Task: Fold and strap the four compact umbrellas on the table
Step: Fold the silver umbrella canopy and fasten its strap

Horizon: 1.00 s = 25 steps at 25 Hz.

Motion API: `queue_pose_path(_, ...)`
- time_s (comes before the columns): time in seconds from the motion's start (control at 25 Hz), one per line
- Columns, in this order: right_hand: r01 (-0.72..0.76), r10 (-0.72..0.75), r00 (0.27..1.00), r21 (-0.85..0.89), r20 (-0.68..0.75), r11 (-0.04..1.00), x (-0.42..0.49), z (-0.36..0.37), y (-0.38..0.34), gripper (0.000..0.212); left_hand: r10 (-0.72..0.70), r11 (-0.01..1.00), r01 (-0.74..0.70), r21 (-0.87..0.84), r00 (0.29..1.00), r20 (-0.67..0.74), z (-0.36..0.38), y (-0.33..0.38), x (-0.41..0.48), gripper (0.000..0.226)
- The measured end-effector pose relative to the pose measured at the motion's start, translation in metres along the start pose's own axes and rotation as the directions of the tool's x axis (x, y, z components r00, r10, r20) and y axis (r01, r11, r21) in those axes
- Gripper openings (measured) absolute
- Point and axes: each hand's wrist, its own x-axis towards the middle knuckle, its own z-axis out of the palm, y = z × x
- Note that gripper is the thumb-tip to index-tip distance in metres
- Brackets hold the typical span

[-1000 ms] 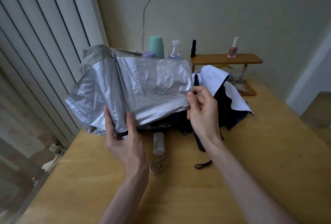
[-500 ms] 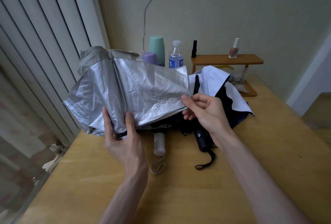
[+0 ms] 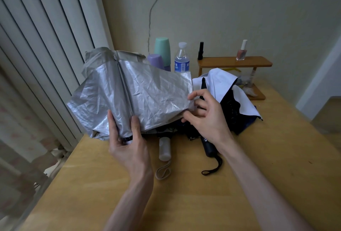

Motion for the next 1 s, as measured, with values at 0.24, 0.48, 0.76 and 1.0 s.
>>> queue_pose_path(0.24, 0.234, -0.425, 0.879, -0.58, -0.217, 0.78, -0.008, 0.017, 0.018, 0.03, -0.019, 1.0, 0.019, -0.002, 1.0, 0.015, -0.002, -0.002, 0.001, 0.066)
queue_pose_path(0.48, 0.1, -0.416, 0.84, -0.654, -0.349, 0.75, -0.008, 0.023, 0.026, 0.046, -0.02, 1.0, 0.02, 0.0, 0.997, 0.068, 0.001, 0.001, -0.011, 0.067)
queue_pose_path(0.76, 0.107, -0.378, 0.804, -0.513, -0.459, 0.852, -0.007, 0.013, 0.026, 0.028, -0.044, 0.999, 0.044, 0.01, 0.998, 0.038, 0.001, -0.001, -0.012, 0.065)
queue_pose_path(1.0, -0.041, -0.102, 0.959, -0.484, -0.265, 0.874, -0.001, 0.007, 0.033, 0.022, -0.025, 1.0, 0.025, -0.015, 1.0, -0.015, -0.002, -0.003, 0.004, 0.061)
